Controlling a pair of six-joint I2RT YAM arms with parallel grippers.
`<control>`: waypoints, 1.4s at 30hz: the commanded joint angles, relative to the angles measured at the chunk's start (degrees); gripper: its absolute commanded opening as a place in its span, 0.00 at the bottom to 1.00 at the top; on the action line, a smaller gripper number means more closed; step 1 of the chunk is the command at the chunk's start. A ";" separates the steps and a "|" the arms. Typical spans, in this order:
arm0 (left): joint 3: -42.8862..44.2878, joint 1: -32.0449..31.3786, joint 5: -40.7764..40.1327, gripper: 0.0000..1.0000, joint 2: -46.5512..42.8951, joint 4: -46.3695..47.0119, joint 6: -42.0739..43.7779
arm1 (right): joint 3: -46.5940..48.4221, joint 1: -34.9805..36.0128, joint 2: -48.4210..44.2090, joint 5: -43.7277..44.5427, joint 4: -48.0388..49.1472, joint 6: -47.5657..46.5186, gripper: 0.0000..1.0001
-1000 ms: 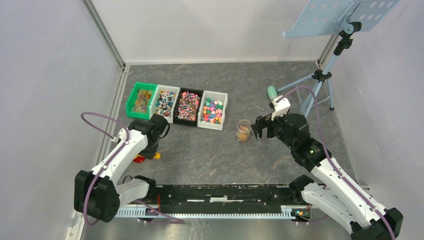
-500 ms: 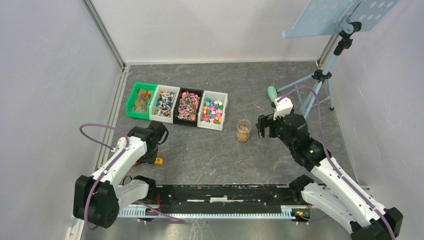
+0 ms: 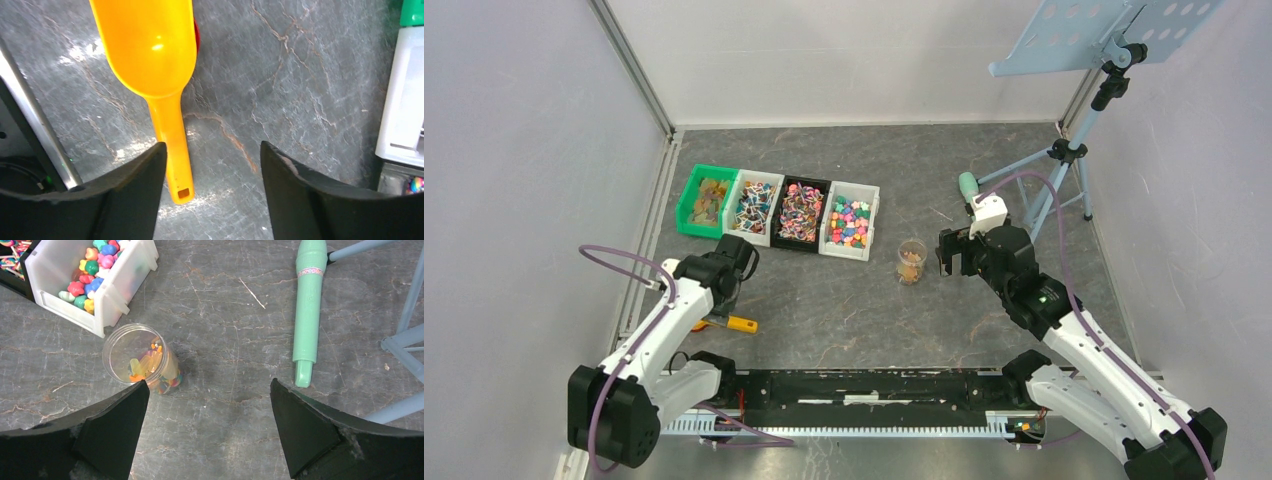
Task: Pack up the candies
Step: Place the spatula at the center of the board, then adjust the spatula at the center of the board.
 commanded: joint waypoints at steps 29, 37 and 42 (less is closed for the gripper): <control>-2.32 31.09 -2.58 0.52 -2.07 4.91 15.25 | 6.33 -0.02 0.37 -7.05 -0.33 -0.83 0.98; -2.20 31.65 -3.20 0.52 -0.10 7.99 17.16 | 5.69 -0.01 1.75 -7.59 0.84 -0.15 0.98; -2.56 31.65 -4.36 0.52 0.98 7.24 16.32 | 6.69 -0.01 2.89 -7.96 0.70 -0.21 0.98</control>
